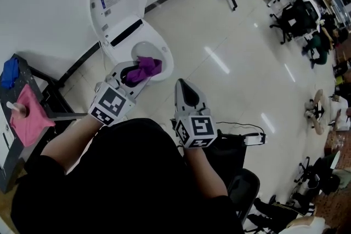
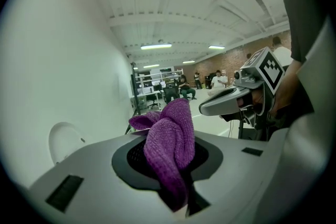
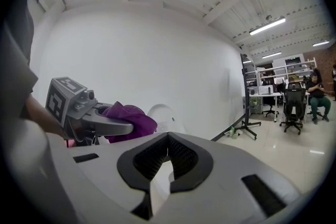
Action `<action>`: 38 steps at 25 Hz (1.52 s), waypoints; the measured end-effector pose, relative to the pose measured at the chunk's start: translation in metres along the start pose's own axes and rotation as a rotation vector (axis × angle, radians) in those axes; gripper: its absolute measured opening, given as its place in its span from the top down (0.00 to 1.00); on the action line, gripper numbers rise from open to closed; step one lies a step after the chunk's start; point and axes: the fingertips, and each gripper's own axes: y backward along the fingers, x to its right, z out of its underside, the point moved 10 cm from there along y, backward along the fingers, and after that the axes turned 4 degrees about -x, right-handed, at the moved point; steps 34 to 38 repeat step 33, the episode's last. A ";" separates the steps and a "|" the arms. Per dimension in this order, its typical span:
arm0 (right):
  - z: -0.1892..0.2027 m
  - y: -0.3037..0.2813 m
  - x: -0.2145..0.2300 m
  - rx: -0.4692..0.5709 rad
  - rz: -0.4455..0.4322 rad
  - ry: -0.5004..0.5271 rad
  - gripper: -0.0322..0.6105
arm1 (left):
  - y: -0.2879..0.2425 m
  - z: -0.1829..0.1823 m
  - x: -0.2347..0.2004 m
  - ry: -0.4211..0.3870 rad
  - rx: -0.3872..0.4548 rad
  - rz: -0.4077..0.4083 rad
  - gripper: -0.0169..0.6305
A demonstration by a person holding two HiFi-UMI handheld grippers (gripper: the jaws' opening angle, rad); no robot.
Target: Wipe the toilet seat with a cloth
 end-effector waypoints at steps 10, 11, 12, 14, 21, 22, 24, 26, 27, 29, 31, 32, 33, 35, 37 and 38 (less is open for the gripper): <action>0.003 0.008 0.012 0.004 -0.055 0.042 0.93 | -0.006 0.003 0.026 0.041 -0.017 -0.059 0.83; 0.003 0.009 0.013 0.004 -0.057 0.042 0.93 | -0.006 0.003 0.027 0.042 -0.017 -0.061 0.83; 0.003 0.009 0.014 0.004 -0.057 0.043 0.93 | -0.006 0.003 0.029 0.042 -0.018 -0.062 0.83; 0.004 0.011 0.014 0.006 -0.058 0.044 0.93 | -0.005 0.005 0.031 0.041 -0.022 -0.061 0.83; 0.007 0.013 0.011 0.015 -0.064 0.044 0.93 | -0.004 0.007 0.034 0.038 -0.033 -0.056 0.83; 0.006 0.013 0.010 0.013 -0.062 0.045 0.93 | -0.003 0.007 0.034 0.037 -0.034 -0.055 0.83; 0.005 0.014 0.009 0.009 -0.056 0.045 0.93 | -0.003 0.007 0.034 0.035 -0.035 -0.051 0.83; 0.004 0.015 0.009 0.008 -0.053 0.046 0.93 | -0.003 0.007 0.034 0.033 -0.036 -0.048 0.83; 0.004 0.015 0.009 0.008 -0.053 0.046 0.93 | -0.003 0.007 0.034 0.033 -0.037 -0.048 0.83; 0.005 0.016 0.009 0.007 -0.051 0.046 0.93 | -0.004 0.007 0.034 0.032 -0.036 -0.046 0.83; 0.006 0.015 0.009 0.006 -0.050 0.046 0.93 | -0.005 0.008 0.034 0.030 -0.035 -0.044 0.83; 0.006 0.015 0.009 0.006 -0.049 0.046 0.93 | -0.005 0.008 0.034 0.028 -0.034 -0.043 0.83; 0.007 0.014 0.008 0.006 -0.049 0.046 0.93 | -0.005 0.009 0.034 0.027 -0.033 -0.043 0.83; 0.007 0.014 0.008 0.006 -0.049 0.046 0.93 | -0.005 0.009 0.034 0.027 -0.033 -0.043 0.83; 0.007 0.014 0.008 0.006 -0.049 0.046 0.93 | -0.005 0.009 0.034 0.027 -0.033 -0.043 0.83; 0.007 0.014 0.008 0.006 -0.049 0.046 0.93 | -0.005 0.009 0.034 0.027 -0.033 -0.043 0.83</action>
